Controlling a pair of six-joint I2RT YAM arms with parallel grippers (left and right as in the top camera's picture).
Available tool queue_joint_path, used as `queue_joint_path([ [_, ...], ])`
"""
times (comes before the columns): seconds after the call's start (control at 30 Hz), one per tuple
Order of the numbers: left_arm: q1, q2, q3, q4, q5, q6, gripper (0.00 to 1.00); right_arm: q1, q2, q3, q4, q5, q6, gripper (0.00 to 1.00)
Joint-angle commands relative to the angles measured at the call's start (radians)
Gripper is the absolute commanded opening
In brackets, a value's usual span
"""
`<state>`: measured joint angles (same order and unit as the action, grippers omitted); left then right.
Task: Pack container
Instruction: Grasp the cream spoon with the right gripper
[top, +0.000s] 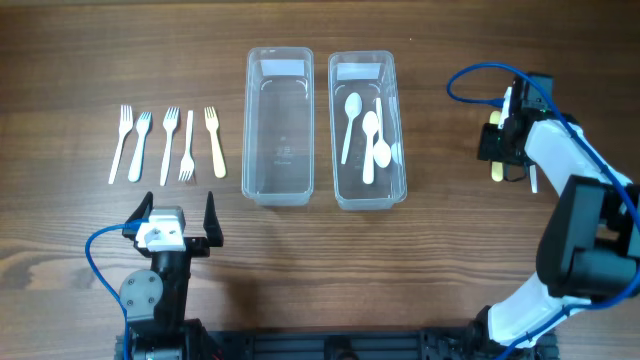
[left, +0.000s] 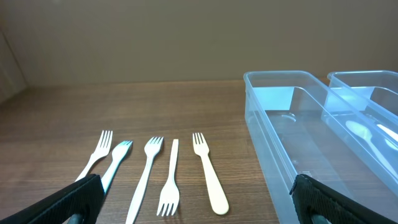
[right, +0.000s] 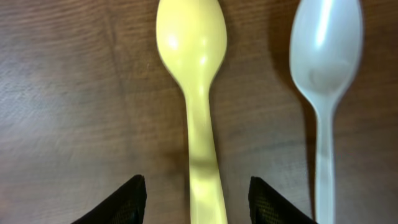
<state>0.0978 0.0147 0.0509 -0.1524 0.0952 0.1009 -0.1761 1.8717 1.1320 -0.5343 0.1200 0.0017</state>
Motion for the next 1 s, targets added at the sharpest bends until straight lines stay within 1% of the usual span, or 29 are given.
queue_joint_path([
  [0.0,-0.005,-0.007,-0.008,0.003,-0.002,0.019,1.00,-0.011,0.070,-0.008,0.056,-0.024,-0.002,0.52],
  [0.07,-0.005,-0.007,-0.008,0.003,-0.002,0.019,1.00,-0.014,0.085,-0.008,0.090,-0.024,-0.002,0.52],
  [0.17,-0.005,-0.007,-0.008,0.003,-0.002,0.019,1.00,-0.015,0.089,-0.008,0.131,-0.024,-0.006,0.47],
  [0.2,-0.005,-0.007,-0.008,0.003,-0.002,0.019,1.00,-0.015,0.089,-0.008,0.146,-0.024,-0.005,0.43],
  [0.23,-0.005,-0.007,-0.008,0.003,-0.002,0.019,1.00,-0.015,0.089,-0.008,0.154,-0.024,-0.005,0.37],
  [0.33,-0.005,-0.007,-0.008,0.003,-0.002,0.019,1.00,-0.015,0.089,-0.008,0.163,-0.032,0.002,0.22],
  [0.37,-0.005,-0.007,-0.008,0.003,-0.002,0.019,1.00,-0.015,0.089,-0.008,0.159,-0.032,0.002,0.16],
  [0.47,-0.005,-0.007,-0.008,0.003,-0.002,0.019,1.00,-0.015,0.088,-0.005,0.141,-0.031,0.002,0.04],
  [0.57,-0.005,-0.007,-0.008,0.003,-0.002,0.019,1.00,-0.015,0.082,0.053,0.097,-0.031,0.001,0.04],
  [0.8,-0.005,-0.007,-0.008,0.003,-0.002,0.019,1.00,0.007,-0.028,0.329,-0.052,-0.076,0.002,0.04],
  [0.9,-0.005,-0.007,-0.008,0.003,-0.002,0.019,1.00,0.061,-0.077,0.438,-0.131,-0.169,0.027,0.04],
  [0.97,-0.005,-0.007,-0.008,0.003,-0.002,0.019,1.00,0.108,-0.094,0.465,-0.163,-0.212,0.053,0.04],
])
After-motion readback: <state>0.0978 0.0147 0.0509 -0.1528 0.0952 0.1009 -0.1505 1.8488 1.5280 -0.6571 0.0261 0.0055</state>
